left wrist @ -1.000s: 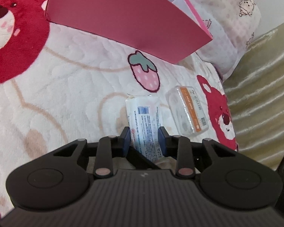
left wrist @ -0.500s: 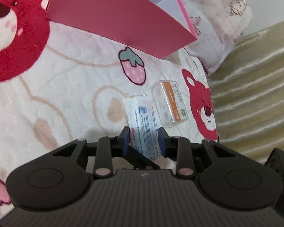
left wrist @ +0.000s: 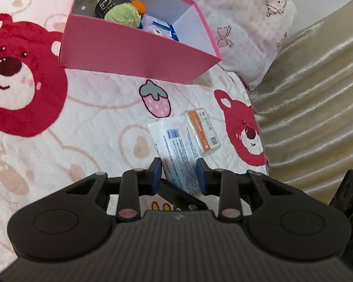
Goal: Organize objects
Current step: 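Lift the medicine box with the left gripper toward the pink box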
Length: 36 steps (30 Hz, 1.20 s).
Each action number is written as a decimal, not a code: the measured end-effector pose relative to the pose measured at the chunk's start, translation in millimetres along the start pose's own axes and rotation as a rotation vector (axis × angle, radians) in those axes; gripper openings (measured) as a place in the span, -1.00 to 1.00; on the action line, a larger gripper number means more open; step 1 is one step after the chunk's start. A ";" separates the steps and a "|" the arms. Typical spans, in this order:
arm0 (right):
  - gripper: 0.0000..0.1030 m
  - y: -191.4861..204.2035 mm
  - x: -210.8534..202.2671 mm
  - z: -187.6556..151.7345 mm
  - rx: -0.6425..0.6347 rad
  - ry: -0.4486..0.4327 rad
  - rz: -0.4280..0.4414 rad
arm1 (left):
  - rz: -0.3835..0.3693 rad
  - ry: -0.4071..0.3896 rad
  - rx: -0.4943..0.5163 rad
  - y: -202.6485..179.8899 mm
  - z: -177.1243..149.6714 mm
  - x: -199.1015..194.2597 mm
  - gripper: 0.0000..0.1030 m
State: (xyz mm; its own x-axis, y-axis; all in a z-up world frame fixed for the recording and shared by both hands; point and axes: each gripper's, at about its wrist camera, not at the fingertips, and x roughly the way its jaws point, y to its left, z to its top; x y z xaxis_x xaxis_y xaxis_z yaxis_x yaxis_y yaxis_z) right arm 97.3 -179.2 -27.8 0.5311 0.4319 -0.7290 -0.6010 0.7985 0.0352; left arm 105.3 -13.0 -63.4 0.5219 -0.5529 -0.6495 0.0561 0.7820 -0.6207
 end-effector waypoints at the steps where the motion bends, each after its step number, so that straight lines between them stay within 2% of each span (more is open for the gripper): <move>1: -0.10 1.4 -2.8 1.7 0.006 0.001 0.001 | 0.001 -0.002 0.002 -1.4 0.4 -2.6 -0.44; 6: -0.10 3.9 -10.6 10.4 0.013 0.007 0.006 | 0.006 -0.017 0.022 -9.0 2.1 -14.9 -0.44; 18: -0.10 4.2 -19.1 32.7 0.037 0.048 0.038 | 0.022 -0.039 -0.001 -16.8 10.6 -28.5 -0.43; 24: -0.10 1.1 -27.9 43.6 0.035 0.039 0.030 | 0.006 -0.041 0.010 -27.2 23.3 -32.3 -0.43; 36: -0.10 -8.8 -29.6 74.0 0.060 0.003 0.067 | 0.038 -0.056 0.062 -42.4 53.8 -42.8 -0.43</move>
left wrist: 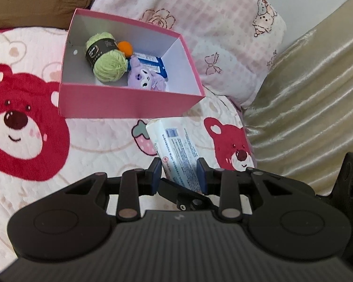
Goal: Organize objects
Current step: 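Lift the medicine box with the left gripper toward the pink box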
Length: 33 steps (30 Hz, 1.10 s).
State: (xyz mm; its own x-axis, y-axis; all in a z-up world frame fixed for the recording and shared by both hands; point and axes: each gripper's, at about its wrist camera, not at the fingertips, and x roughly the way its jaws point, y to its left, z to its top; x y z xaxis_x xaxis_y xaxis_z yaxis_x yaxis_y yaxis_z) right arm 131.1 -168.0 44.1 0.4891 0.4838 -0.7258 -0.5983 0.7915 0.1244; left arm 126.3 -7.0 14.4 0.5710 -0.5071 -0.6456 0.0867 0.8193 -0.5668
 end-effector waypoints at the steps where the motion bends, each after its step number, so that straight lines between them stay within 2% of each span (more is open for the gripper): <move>1: -0.10 -0.8 -0.4 3.0 0.003 0.002 0.003 | 0.000 -0.001 0.003 -1.2 2.0 -0.6 -0.43; 20: -0.10 -23.9 -5.5 59.9 0.001 -0.045 0.012 | -0.027 -0.049 0.024 -22.6 62.5 2.6 -0.42; 26: -0.10 -38.0 2.3 85.4 -0.012 -0.061 0.006 | -0.045 -0.043 0.016 -24.2 96.1 18.3 -0.42; 33: -0.10 -67.8 25.2 125.0 0.012 -0.060 0.013 | -0.029 -0.028 0.022 -27.2 149.1 53.6 -0.41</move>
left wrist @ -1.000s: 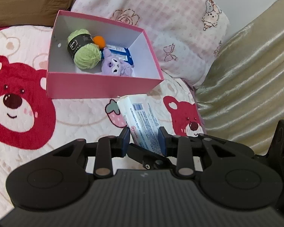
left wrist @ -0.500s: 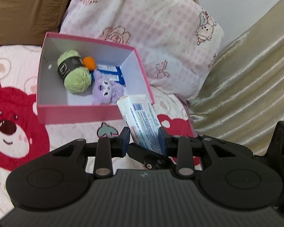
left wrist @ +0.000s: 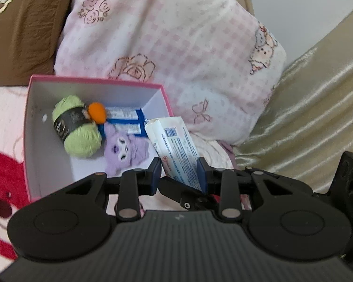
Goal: Organize objects
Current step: 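Lift the medicine box with the left gripper toward the pink box, then lower the medicine box into the pink box and open the left gripper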
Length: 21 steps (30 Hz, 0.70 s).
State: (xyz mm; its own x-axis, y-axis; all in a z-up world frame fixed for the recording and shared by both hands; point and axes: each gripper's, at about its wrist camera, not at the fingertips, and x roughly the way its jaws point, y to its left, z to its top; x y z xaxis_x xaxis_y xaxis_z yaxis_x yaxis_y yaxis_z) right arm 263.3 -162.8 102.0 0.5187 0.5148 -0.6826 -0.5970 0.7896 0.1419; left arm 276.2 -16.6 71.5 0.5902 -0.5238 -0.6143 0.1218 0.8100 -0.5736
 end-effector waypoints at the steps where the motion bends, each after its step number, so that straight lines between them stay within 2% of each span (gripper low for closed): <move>1: -0.10 -6.1 4.7 6.9 0.018 0.005 0.004 | 0.002 0.002 -0.003 0.8 5.8 4.5 -0.41; 8: -0.10 -33.3 39.3 32.2 0.054 0.030 0.010 | 0.006 0.022 -0.020 12.8 32.3 44.5 -0.40; 14: -0.10 -56.4 77.0 26.6 0.092 0.012 -0.020 | 0.000 0.026 -0.035 33.2 41.7 91.0 -0.41; 21: -0.10 -72.1 124.6 16.6 0.071 0.031 -0.092 | -0.033 0.087 -0.089 64.5 50.9 141.4 -0.39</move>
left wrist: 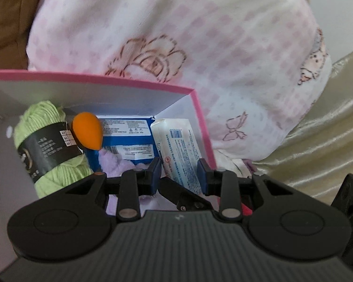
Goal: Organize objects
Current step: 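Lower the medicine box into the pink box and open the left gripper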
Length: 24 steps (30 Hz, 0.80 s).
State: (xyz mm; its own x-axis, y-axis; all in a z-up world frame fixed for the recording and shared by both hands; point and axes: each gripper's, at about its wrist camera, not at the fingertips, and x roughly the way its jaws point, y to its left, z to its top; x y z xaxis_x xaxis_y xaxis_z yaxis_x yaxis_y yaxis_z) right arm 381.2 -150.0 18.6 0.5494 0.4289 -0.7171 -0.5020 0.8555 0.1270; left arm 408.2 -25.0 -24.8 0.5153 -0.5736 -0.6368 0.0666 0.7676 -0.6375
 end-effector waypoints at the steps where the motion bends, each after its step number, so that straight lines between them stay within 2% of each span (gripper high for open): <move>1: -0.10 -0.8 4.5 -0.3 -0.005 0.005 -0.008 | -0.007 0.009 -0.010 4.1 1.5 4.5 -0.39; 4: -0.10 -6.8 15.2 -1.3 0.012 0.020 -0.006 | -0.024 0.023 -0.026 13.1 5.3 15.9 -0.39; 13: -0.10 -5.5 47.6 1.0 -0.023 0.072 -0.040 | -0.001 0.051 -0.074 31.2 13.6 41.2 -0.38; 16: -0.10 5.1 54.6 0.9 -0.105 0.082 -0.094 | 0.021 0.064 -0.076 32.4 15.6 46.7 -0.38; 24: -0.11 15.8 70.1 2.6 -0.150 0.120 -0.152 | 0.031 0.081 -0.125 43.8 19.0 58.5 -0.37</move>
State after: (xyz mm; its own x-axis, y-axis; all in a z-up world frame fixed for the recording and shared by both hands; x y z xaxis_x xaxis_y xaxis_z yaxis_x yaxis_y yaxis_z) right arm 413.5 -105.7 -27.9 0.5474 0.2531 -0.7977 -0.5178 0.8512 -0.0853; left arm 457.5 -19.5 -81.7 0.4447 -0.5751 -0.6867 -0.0580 0.7466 -0.6628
